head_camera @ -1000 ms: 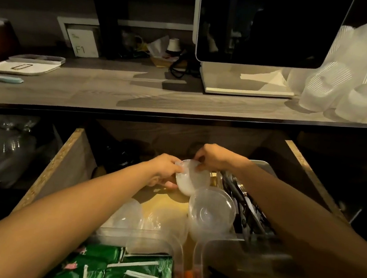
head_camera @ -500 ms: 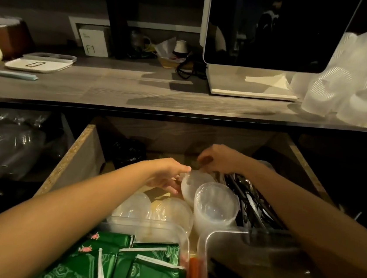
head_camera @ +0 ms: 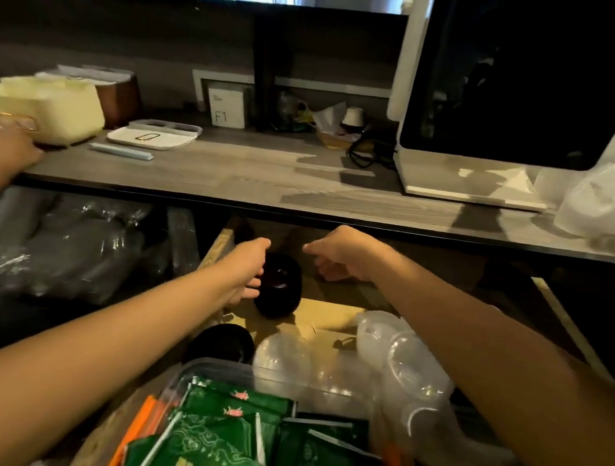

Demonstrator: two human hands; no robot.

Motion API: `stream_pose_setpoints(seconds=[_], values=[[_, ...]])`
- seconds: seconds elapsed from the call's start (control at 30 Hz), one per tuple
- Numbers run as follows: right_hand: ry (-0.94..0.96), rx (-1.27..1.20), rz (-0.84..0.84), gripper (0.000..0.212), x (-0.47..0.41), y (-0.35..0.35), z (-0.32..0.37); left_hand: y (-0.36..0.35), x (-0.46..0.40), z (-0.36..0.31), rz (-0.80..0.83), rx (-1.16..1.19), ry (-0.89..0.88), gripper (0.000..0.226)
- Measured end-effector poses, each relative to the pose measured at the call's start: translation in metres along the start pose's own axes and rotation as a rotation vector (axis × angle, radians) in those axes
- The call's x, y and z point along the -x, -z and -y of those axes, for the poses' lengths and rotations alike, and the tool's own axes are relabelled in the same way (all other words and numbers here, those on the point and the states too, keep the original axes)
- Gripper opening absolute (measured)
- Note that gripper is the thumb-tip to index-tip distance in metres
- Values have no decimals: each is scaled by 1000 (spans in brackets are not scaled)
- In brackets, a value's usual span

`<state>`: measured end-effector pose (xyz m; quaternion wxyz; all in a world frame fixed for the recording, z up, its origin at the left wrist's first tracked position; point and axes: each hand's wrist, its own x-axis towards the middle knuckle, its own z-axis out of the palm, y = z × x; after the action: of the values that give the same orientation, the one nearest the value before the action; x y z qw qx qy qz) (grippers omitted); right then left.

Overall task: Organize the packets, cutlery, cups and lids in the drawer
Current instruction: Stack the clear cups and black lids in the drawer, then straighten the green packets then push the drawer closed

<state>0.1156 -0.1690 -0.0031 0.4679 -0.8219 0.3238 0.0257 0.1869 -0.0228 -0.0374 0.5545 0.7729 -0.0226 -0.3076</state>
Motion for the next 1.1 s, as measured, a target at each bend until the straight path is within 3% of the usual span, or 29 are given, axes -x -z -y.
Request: stream_pose_setpoints(seconds=[0.3,0.63,0.9,1.1], values=[[-180,9,106,55,-37,-50,-8,-10,-14,11,-14,19,24,52],[-263,-13,244,38,-61,-64,-25,-7,-56,27,2,-38,115,57],[-241,358,261,33,-37,-34,-36,-10,-29,28,289,-205,120,64],[-116,475,297,40,-19,-18,-48,-18,-16,32,401,-240,147,71]])
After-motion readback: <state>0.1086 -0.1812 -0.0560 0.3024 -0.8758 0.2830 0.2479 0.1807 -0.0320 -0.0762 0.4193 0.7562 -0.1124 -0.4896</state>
